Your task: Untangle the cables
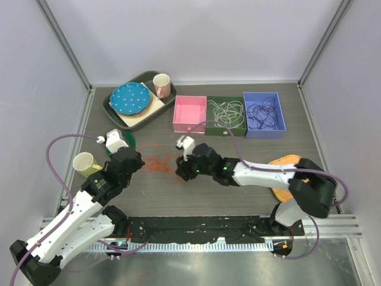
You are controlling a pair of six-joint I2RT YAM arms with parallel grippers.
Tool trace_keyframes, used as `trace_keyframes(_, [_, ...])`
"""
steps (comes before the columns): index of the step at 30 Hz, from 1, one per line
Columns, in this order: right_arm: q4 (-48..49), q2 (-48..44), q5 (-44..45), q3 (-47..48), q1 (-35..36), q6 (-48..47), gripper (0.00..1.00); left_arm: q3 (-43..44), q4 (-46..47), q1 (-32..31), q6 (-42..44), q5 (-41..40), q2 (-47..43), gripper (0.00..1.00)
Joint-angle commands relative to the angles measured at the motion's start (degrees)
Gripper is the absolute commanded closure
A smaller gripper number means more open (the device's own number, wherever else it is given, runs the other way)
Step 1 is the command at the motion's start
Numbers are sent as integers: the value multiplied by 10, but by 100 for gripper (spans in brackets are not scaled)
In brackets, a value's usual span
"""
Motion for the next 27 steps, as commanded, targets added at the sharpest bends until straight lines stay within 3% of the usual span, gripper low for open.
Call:
trace_keyframes(1, [67,94,-61,100,36,-158,46,23,9,-1,0,4,-15,100])
trace_keyframes(3, [66,136,-67,125,46,-252,39,25,4,-1,-1,5,-20,100])
trace_keyframes(5, [35,177,-55,154,45,-265,36,23,-1,-1,-4,4,-28,100])
trace_keyframes(16, [151,301,111,195,45,-194,39,24,-15,-1,-7,-1,-47,100])
trace_keyframes(18, [166,305,116,192,45,-186,46,22,-15,-1,-8,-6,-49,100])
trace_keyframes(19, [172,301,123,188,45,-182,63,21,-15,-1,-10,-10,-49,100])
trace_keyframes(22, [206,278,150,150,45,-154,97,21,-25,-1,-13,-33,-51,100])
trace_keyframes(25, [189,182,272,75,42,-84,99,35,-93,-1,-45,-116,-41,100])
trace_keyframes(27, [128,124,353,57,29,-46,99,41,-107,-1,-57,-149,-36,100])
